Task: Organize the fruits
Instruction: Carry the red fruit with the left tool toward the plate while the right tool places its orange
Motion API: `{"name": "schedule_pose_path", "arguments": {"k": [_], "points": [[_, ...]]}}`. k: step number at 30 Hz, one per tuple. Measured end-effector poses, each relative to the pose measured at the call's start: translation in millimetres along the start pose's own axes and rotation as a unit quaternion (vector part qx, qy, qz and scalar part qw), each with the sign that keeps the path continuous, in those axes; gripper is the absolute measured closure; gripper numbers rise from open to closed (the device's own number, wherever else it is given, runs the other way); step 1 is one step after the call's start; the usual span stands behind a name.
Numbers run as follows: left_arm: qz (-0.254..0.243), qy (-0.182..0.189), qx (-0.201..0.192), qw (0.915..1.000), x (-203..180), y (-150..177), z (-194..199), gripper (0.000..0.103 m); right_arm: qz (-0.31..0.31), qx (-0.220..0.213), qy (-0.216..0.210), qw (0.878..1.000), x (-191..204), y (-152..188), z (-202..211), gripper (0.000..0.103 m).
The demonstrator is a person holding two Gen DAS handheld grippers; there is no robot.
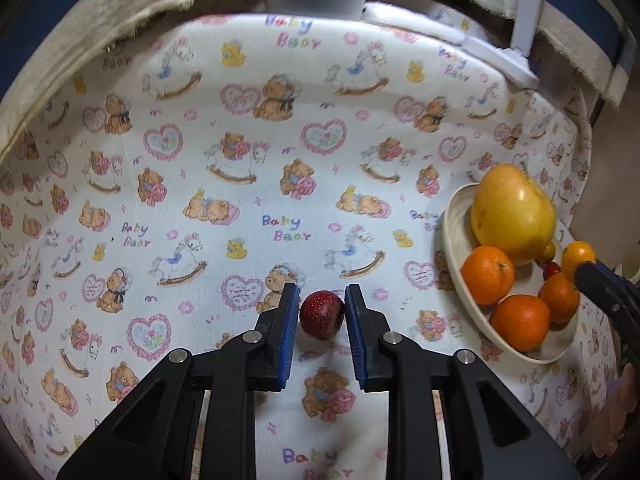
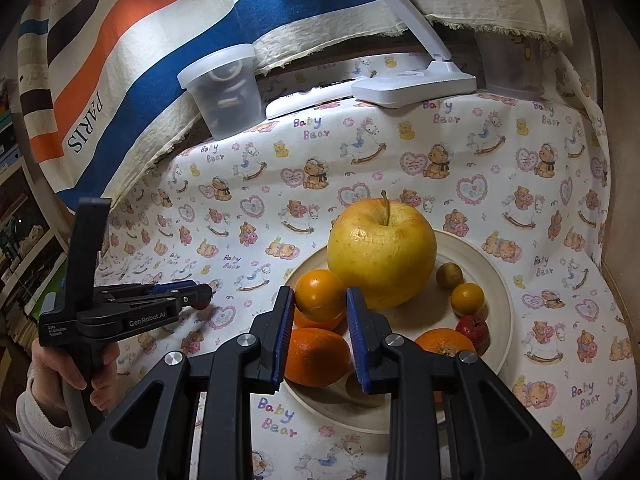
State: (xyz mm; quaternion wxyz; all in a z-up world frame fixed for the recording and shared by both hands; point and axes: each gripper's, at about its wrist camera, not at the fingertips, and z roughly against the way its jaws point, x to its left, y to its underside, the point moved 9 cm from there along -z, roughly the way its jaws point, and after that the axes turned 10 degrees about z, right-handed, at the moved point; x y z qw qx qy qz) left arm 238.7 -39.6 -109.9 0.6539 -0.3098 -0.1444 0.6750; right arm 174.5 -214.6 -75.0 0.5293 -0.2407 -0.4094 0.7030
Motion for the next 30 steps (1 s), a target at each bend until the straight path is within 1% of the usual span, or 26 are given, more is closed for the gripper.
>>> {"name": "schedule_pose_path", "arguments": {"k": [7,12,15,18,20,24,30], "points": [[-0.019,0.032,-0.032,0.9988,-28.2,7.6,28.4,0.081,-0.017,-0.019,-0.002,1.000,-6.9,-10.5,17.2,0.075],[-0.037,0.058,-0.038,0.9969,-50.0,16.5,36.5,0.081,-0.028,-0.017,0.000,0.999,-13.6,-11.9,21.7,0.075],[-0.049,0.067,-0.034,0.9960,-59.2,21.3,35.3,0.081,-0.028,-0.003,0.009,1.000,-14.9,-9.2,19.5,0.075],[-0.056,0.066,-0.019,0.9961,-65.6,29.1,32.8,0.081,-0.030,0.044,0.037,0.998,-20.6,2.5,10.3,0.075],[-0.060,0.069,-0.014,0.9957,-69.0,32.5,31.7,0.081,-0.035,0.065,0.030,0.997,-21.8,10.1,3.3,0.075],[-0.065,0.070,-0.012,0.9954,-70.9,36.2,30.3,0.081,-0.022,0.076,0.042,0.996,-21.2,14.6,-1.6,0.075],[-0.069,0.061,-0.011,0.9957,-70.1,36.0,25.9,0.080,-0.031,0.095,0.044,0.994,-27.5,20.8,-9.2,0.075]]}}
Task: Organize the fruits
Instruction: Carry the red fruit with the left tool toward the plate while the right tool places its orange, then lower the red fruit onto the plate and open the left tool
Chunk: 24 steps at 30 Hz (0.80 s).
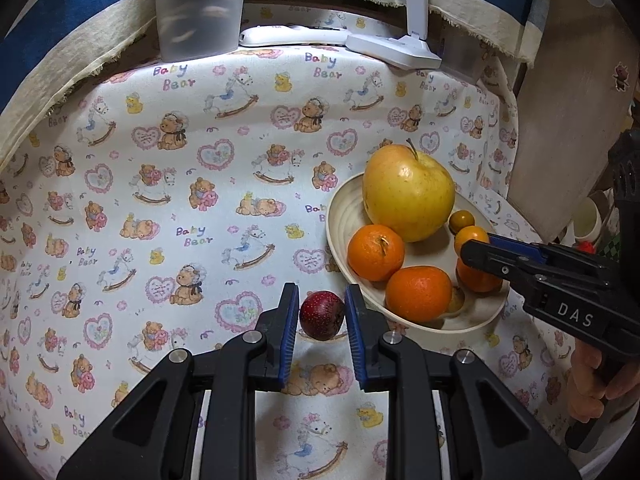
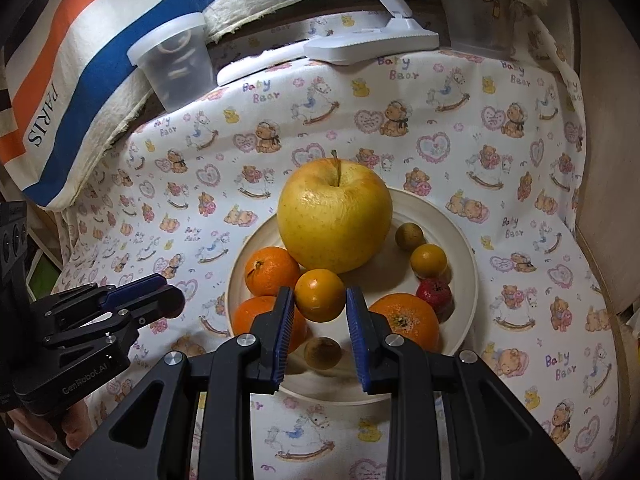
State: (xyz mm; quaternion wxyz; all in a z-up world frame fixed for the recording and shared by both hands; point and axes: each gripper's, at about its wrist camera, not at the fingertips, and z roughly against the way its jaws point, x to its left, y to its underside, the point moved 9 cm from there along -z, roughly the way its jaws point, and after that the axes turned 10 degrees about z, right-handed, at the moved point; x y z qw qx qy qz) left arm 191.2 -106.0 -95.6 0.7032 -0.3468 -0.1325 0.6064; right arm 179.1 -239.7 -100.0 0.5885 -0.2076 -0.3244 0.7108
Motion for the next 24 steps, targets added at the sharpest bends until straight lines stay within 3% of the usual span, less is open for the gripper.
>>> {"name": "schedule_pose_path", "arguments": {"k": [8,10,13,17,18,19,24], "points": [[0.002,-0.003,-0.013,0.9999,3.6,-4.8,5.0,0.081,0.001,0.019,-0.004,1.000,-2.0,6.1,-13.6,0.075],[-0.001,-0.004,-0.015,0.9999,2.8,-5.1,6.1,0.086,0.000,0.016,-0.003,1.000,-2.3,5.5,-13.4,0.075],[-0.004,-0.003,-0.015,0.9999,0.7,-4.7,7.5,0.086,-0.002,0.018,-0.006,1.000,-2.4,4.9,-13.6,0.074],[-0.006,0.001,-0.020,0.9998,-2.4,-7.1,12.4,0.087,-0.001,0.013,-0.013,1.000,-1.9,2.2,-8.4,0.064],[-0.008,0.000,-0.019,0.9998,-3.5,-7.3,12.5,0.087,-0.001,0.006,-0.008,1.000,-2.7,0.6,-5.3,0.057],[-0.012,0.003,-0.013,0.9998,-5.6,-5.9,11.4,0.087,0.001,-0.002,-0.003,1.000,-3.8,-1.7,-1.4,0.053],[-0.034,0.009,0.033,0.9988,-19.4,11.2,-4.8,0.081,-0.015,-0.024,0.003,1.000,-13.5,-8.5,12.3,0.053]]}}
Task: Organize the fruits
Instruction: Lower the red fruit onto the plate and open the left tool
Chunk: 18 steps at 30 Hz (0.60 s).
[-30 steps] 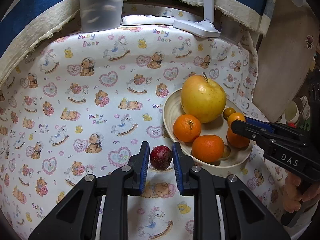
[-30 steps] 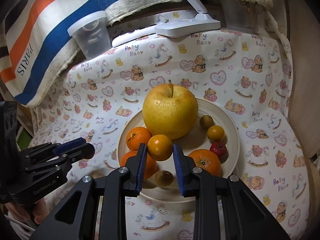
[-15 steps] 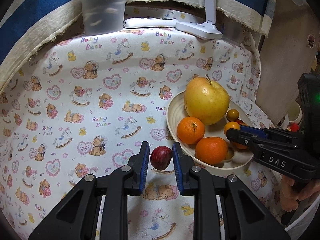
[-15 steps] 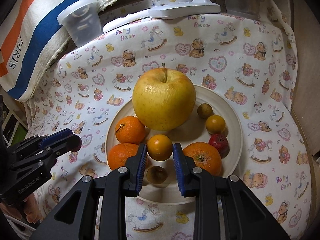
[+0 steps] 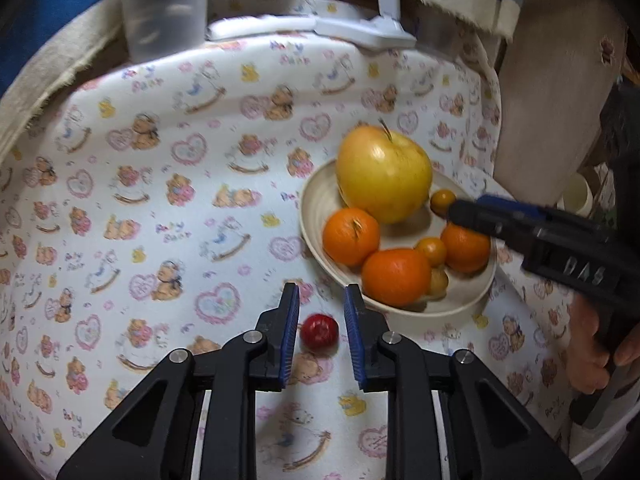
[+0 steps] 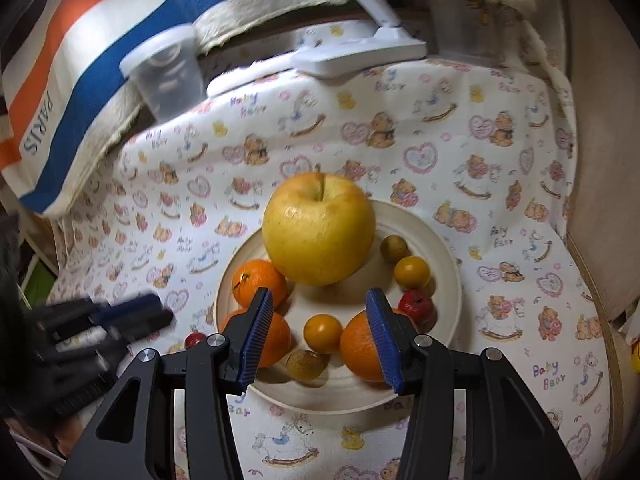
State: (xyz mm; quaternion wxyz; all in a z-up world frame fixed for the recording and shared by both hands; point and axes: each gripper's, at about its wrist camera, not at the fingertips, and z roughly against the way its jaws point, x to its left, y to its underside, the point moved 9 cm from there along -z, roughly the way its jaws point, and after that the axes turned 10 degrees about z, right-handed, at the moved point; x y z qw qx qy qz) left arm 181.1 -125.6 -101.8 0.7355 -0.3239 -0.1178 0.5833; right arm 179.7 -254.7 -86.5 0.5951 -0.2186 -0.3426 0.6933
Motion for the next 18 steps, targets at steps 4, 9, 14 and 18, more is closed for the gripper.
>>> {"name": "schedule_pose_path", "arguments": {"k": [4,9,14,18], "points": [[-0.023,-0.022,0.049,0.9983,-4.1,15.1,-17.8,0.081,-0.010,-0.008,-0.002,1.000,-5.2,-3.2,7.0,0.053],[-0.014,-0.030,0.058,0.9978,0.3,18.8,-23.2,0.080,-0.006,-0.015,0.003,1.000,-4.5,-5.0,11.2,0.053],[-0.019,-0.033,0.056,0.9977,3.2,18.4,-27.1,0.078,-0.008,-0.012,0.004,1.000,-5.3,-4.6,11.1,0.053],[-0.023,-0.028,0.054,0.9979,1.5,17.4,-26.8,0.079,-0.014,-0.013,0.010,1.000,-11.5,-5.1,10.6,0.053]]}}
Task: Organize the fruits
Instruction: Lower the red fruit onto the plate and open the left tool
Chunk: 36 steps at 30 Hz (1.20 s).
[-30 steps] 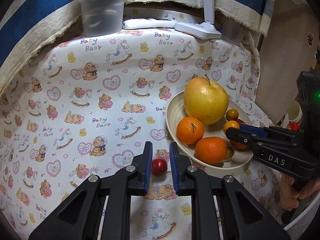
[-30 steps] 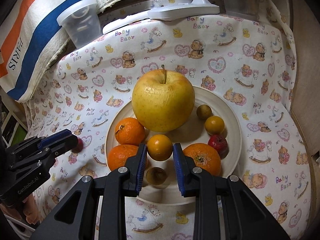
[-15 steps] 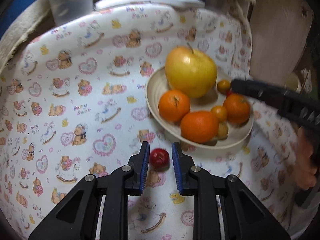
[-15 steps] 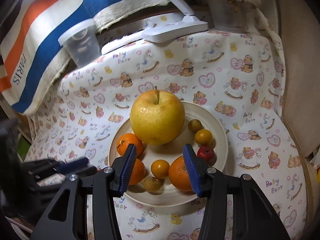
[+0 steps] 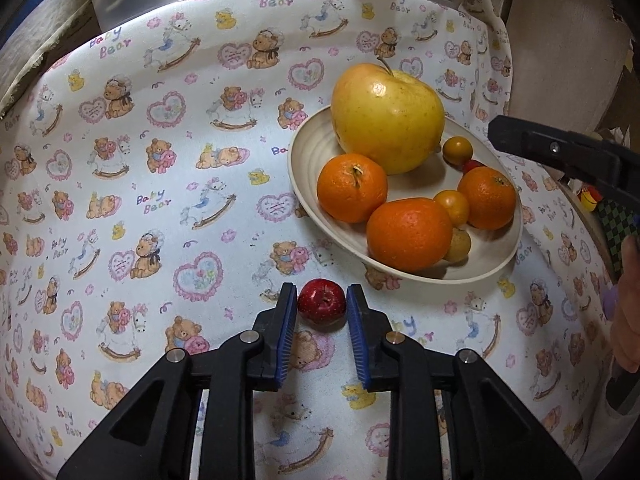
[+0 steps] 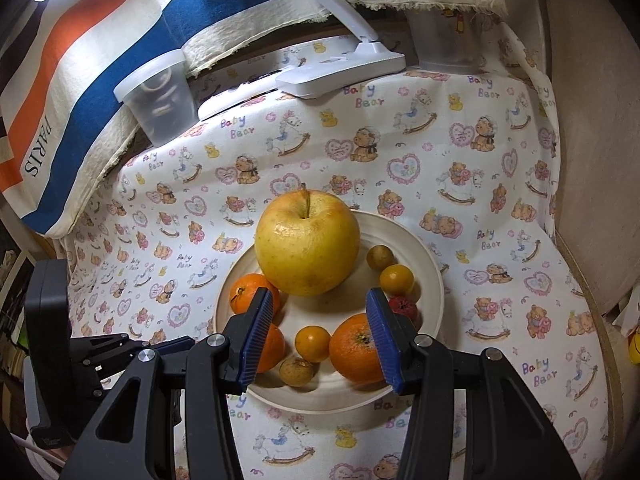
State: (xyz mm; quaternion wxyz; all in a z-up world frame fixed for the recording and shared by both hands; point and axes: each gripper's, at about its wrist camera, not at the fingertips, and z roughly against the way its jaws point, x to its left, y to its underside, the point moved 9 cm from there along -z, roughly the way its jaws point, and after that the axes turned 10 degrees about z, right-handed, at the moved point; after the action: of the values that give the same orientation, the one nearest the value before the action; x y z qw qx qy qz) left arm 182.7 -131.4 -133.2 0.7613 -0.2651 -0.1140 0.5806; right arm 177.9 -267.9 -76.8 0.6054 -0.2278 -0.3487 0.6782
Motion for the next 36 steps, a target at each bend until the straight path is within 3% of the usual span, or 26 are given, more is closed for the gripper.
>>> {"name": "schedule_pose_path", "arguments": {"k": [11,20,25,30,31,33,34,36], "points": [[0.000,0.029,-0.057,0.9980,-17.1,-28.1,40.7,0.079,-0.037,-0.004,0.007,0.999,-21.8,-3.5,3.1,0.053],[-0.012,0.062,-0.054,0.9966,-52.5,-43.7,25.4,0.079,-0.040,-0.008,0.002,0.999,-21.9,-5.7,5.1,0.053],[-0.007,0.050,-0.056,0.9971,-61.1,-51.7,17.4,0.079,-0.078,-0.012,0.044,0.996,-56.4,-7.0,3.0,0.053],[-0.006,0.046,-0.058,0.9973,-61.1,-51.6,11.5,0.078,-0.113,-0.021,0.024,0.993,-67.4,-8.1,9.4,0.053],[-0.006,0.044,-0.067,0.9968,-59.8,-51.7,12.8,0.077,-0.100,-0.027,0.040,0.994,-65.6,-10.1,12.6,0.053],[-0.003,0.039,-0.090,0.9951,-56.0,-53.0,18.5,0.044,-0.071,-0.036,0.062,0.995,-58.5,-13.4,17.3,0.049],[0.000,0.039,-0.106,0.9936,-53.9,-53.6,23.8,0.037,-0.061,-0.040,0.059,0.996,-53.4,-14.8,19.3,0.046],[0.006,0.034,-0.140,0.9896,-47.8,-56.0,37.0,0.034,-0.052,-0.050,0.055,0.996,-45.6,-16.8,23.5,0.046]]}}
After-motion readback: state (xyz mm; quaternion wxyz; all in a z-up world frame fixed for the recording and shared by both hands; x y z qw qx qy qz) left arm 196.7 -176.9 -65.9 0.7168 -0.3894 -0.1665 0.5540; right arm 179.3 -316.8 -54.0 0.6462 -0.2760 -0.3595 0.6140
